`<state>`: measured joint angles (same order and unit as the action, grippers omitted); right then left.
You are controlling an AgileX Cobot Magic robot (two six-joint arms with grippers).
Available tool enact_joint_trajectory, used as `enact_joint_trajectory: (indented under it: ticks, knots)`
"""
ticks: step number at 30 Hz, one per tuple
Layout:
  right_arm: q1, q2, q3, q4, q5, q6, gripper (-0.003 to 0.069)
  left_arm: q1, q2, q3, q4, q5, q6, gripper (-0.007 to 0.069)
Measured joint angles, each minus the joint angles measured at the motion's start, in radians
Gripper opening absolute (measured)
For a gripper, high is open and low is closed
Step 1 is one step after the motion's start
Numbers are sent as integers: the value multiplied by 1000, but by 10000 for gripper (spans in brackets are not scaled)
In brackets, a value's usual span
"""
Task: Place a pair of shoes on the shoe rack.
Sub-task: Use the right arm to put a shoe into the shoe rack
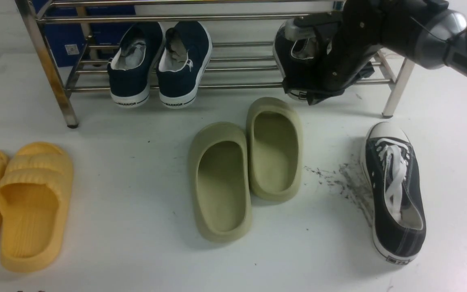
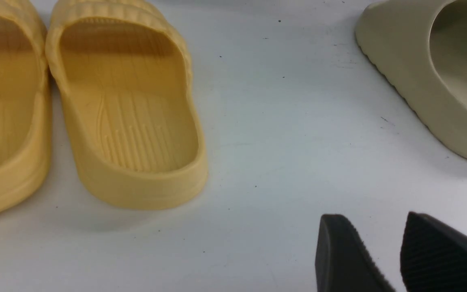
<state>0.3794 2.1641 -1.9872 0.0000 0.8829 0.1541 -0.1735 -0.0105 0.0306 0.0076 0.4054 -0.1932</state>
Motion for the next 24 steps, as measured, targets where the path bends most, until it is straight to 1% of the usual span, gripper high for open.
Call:
enact_joint_trajectory:
  ticks: [5, 10, 14, 16, 19, 20, 21, 22, 23, 24]
  knots:
    - [0, 2, 0, -5, -30, 0, 3, 0, 0, 0, 0, 0, 0, 239]
    - [0, 8, 0, -7, -26, 0, 7, 0, 0, 0, 0, 0, 0, 239]
    - [0, 8, -1, -14, -11, 0, 33, 0, 0, 0, 0, 0, 0, 239]
    - [0, 7, -2, -15, 5, 0, 85, 0, 0, 0, 0, 0, 0, 239]
    - [0, -11, -2, -11, 37, 0, 199, 0, 0, 0, 0, 0, 0, 239]
    - [0, -15, -2, -9, 42, 0, 208, 0, 0, 0, 0, 0, 0, 239]
    - [0, -37, -2, -6, 68, -1, 270, 0, 0, 0, 0, 0, 0, 239]
    - [0, -44, -2, 0, 77, -2, 296, 0, 0, 0, 0, 0, 0, 239]
    - [0, -86, -2, 0, 142, -9, 365, 0, 0, 0, 0, 0, 0, 239]
    - [0, -108, -2, 0, 170, -17, 385, 0, 0, 0, 0, 0, 0, 239]
